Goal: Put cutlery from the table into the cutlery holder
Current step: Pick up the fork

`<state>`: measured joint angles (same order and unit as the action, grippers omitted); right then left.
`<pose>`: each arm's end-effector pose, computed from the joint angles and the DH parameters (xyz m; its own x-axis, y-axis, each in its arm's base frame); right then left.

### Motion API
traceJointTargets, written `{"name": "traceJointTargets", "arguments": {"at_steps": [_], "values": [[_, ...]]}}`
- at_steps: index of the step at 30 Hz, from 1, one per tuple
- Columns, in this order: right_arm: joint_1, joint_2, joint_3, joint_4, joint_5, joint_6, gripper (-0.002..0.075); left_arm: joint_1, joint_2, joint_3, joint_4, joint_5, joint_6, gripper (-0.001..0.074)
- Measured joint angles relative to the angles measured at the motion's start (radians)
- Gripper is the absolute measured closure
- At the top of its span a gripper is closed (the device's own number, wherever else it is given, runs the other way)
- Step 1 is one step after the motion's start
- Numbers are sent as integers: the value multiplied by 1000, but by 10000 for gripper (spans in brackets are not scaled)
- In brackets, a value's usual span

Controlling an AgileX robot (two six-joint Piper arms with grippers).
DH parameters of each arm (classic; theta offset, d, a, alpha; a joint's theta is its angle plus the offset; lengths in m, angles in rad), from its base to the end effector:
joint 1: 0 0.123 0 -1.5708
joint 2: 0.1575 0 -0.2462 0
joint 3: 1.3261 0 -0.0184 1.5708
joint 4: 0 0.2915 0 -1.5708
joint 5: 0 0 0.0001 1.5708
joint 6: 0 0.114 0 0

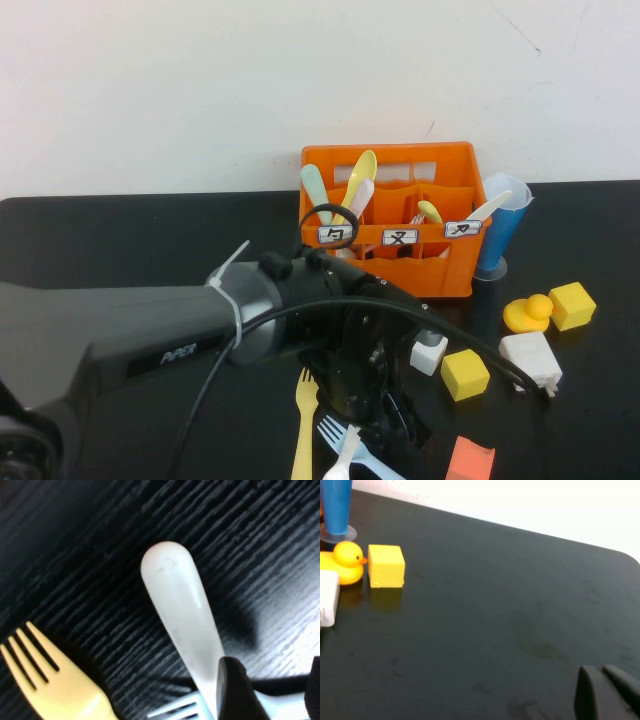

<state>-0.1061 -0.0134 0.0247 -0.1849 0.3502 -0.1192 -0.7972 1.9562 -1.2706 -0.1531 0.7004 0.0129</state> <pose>0.1536 -0.0236 0.1685 -0.3008 -0.2580 -0.9181 0.0828 0.9520 -0.2946 0.2780 -0.3007 0.0757 -0.7445 0.6137 -0.2629 0.6567 0.7441 -0.1226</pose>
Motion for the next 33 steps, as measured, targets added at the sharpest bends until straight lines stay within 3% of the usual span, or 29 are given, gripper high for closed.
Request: {"name": "traceJointTargets", "arguments": {"at_steps": [30,33], "values": [[0,0,0,0,0,0,729,40,66,-12,-5,-27,-68,455],[0,0,0,0,0,0,729,40,68,-14,-1,-29,-68,490]]}}
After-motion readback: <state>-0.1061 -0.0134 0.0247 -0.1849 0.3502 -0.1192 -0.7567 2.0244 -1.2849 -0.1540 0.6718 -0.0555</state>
